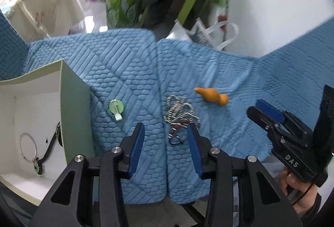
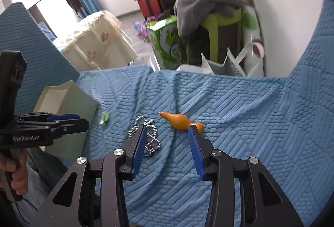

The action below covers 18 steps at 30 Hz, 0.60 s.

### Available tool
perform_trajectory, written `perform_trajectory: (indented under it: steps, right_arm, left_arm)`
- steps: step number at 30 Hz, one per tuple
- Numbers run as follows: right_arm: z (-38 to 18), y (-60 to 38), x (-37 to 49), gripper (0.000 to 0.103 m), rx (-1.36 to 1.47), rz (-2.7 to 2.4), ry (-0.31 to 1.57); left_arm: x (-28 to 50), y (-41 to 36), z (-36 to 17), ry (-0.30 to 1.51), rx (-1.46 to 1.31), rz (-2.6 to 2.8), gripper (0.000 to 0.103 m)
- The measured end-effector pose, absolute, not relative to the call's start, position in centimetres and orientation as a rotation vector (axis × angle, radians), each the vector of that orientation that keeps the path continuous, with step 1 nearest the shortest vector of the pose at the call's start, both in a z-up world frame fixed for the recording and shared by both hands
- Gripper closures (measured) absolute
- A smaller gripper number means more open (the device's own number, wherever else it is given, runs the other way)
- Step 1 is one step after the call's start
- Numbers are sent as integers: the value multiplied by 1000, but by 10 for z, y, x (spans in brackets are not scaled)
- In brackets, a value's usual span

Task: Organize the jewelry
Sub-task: 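Grasp the green hair clip with the left gripper while the right gripper grasps the orange gourd charm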

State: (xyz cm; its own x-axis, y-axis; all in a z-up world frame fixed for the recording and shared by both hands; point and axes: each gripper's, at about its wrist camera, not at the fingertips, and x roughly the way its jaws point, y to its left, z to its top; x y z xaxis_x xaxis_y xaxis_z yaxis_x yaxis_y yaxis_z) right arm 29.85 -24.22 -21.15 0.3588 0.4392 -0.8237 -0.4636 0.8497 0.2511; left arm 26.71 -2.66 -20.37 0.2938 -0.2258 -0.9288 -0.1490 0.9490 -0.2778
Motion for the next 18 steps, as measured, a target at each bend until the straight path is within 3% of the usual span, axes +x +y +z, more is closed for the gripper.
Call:
perform_trajectory:
  steps: [8,18]
  right_arm:
    - [-241,-226,333,69,-71,616,1158]
    - [-261,-211,345,69,-147,623,1210]
  left_arm:
    - [297,-27,-244,1434,-227,83,64]
    - [310,-28,-279,1479,-115,221,64]
